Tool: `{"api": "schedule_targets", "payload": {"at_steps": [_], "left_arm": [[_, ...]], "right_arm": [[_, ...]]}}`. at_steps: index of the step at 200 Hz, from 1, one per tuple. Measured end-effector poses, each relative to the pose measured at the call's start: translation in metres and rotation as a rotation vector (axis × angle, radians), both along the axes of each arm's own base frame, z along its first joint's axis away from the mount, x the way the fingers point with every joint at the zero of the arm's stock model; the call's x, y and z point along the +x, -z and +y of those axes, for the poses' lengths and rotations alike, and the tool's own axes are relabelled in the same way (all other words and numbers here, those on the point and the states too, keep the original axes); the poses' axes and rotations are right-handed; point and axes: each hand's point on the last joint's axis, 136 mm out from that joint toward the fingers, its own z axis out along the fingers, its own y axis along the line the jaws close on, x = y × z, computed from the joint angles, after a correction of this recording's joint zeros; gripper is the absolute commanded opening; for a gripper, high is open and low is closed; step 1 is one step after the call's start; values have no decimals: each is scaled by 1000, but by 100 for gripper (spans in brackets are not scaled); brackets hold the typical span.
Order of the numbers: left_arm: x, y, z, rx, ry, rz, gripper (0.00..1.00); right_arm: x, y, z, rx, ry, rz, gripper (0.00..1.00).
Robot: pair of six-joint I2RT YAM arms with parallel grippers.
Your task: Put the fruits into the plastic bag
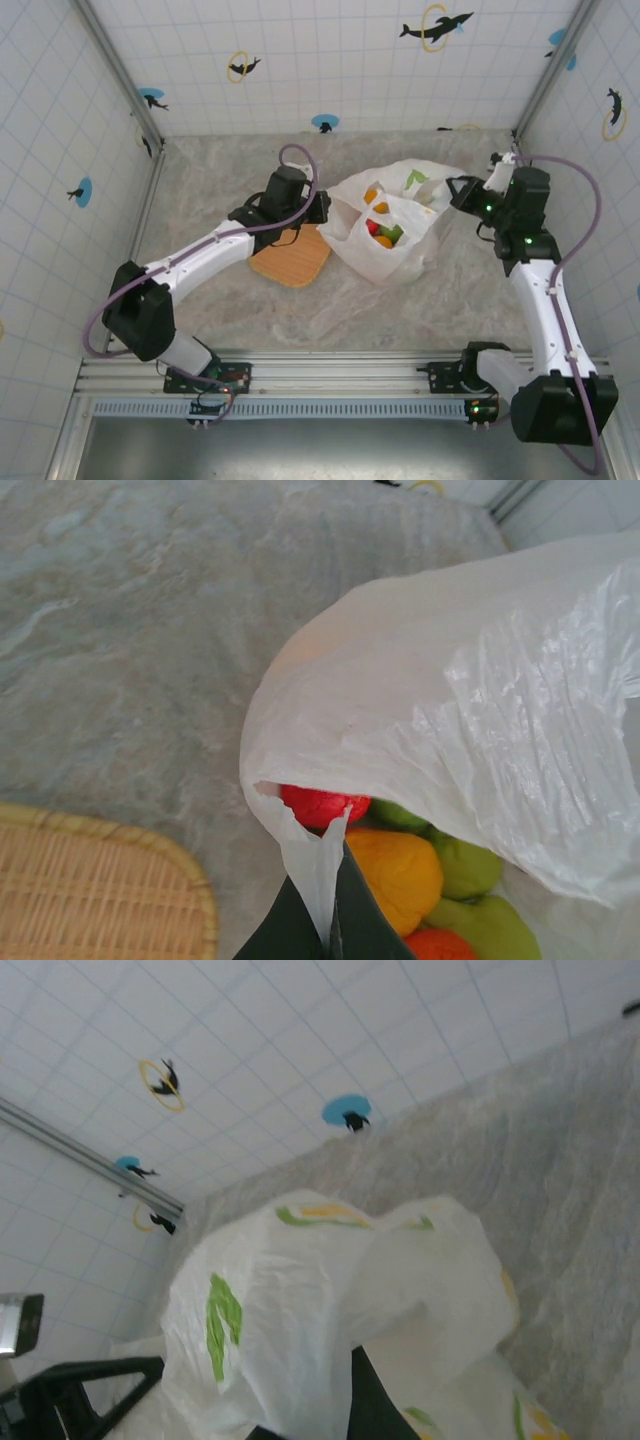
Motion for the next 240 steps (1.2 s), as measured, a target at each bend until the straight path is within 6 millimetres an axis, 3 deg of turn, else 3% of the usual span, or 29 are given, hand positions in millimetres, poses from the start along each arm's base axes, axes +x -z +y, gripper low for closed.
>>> {"api": "schedule_targets", "payload": {"at_steps": [17,31,46,71,95,124,158,183,196,208,221,240], "left_arm": [[3,18,7,37,-26,22,10],[4,26,10,52,-35,31,16],[4,28,11,57,-37,33,27],[2,26,15,53,-42,11,47],[-3,14,23,40,-57,-29,64],[-10,-17,39,10,-85,-132,76],[-16,-42,65,8,-160,-247,85],[-18,-45,87,44,-231,-305,90],[-19,-39,105,79,-282,-324,92],[-20,-32,123,106,-330,-337,95],[-22,-19,145,142,-389,-346,98],[-27,6,179,205,-477,-343,98]], "right_arm": [[-1,40,2,8,-4,97,4],[-3,61,4,8,-7,153,8],[-2,65,4,7,-12,165,17],[-3,59,4,-2,-17,146,43],[-2,33,3,-17,-20,82,62],[-5,-26,-4,-27,0,-62,84],[-18,-88,-13,-60,24,-224,92],[-25,-104,-25,-121,81,-276,96],[-25,-99,-36,-160,133,-271,98],[-25,-81,-48,-199,193,-247,100],[-26,-47,-61,-234,253,-187,100],[-33,27,-81,-285,343,-43,100]]}}
